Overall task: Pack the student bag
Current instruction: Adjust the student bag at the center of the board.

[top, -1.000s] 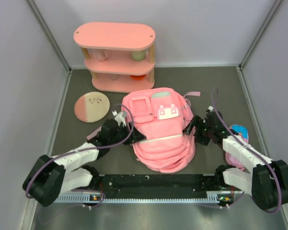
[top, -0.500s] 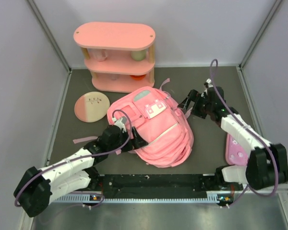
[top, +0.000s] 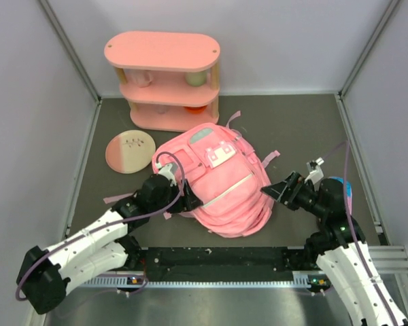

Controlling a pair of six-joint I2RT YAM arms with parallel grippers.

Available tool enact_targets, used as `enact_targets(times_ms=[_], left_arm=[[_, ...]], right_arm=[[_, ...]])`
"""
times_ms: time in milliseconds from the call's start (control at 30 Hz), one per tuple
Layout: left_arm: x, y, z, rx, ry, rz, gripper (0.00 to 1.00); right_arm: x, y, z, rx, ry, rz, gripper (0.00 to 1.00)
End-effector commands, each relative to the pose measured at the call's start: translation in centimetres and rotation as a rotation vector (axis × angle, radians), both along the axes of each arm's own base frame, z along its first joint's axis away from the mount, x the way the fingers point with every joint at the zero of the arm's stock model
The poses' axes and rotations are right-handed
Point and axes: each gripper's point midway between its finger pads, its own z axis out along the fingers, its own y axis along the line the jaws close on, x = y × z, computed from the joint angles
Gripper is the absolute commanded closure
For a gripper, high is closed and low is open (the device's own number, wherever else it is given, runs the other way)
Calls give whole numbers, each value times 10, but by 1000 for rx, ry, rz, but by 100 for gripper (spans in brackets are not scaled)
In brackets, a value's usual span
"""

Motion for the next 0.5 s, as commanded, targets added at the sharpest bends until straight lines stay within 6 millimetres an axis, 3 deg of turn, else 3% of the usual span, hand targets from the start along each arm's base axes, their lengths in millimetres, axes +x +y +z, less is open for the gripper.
enact_targets(times_ms=[0, 267, 367, 467], left_arm=[[9, -29, 52, -96, -79, -104, 28], [13, -64, 70, -195, -9, -184, 38], [17, -69, 71, -209, 7, -166, 37], [22, -74, 73, -238, 22, -143, 36]], right_arm=[[-37, 16, -2, 115, 98, 112, 22], [-75, 31, 22, 162, 67, 280, 43], [-85, 34, 25, 148, 72, 323, 49], [-91, 31, 13, 92, 122, 332, 52]])
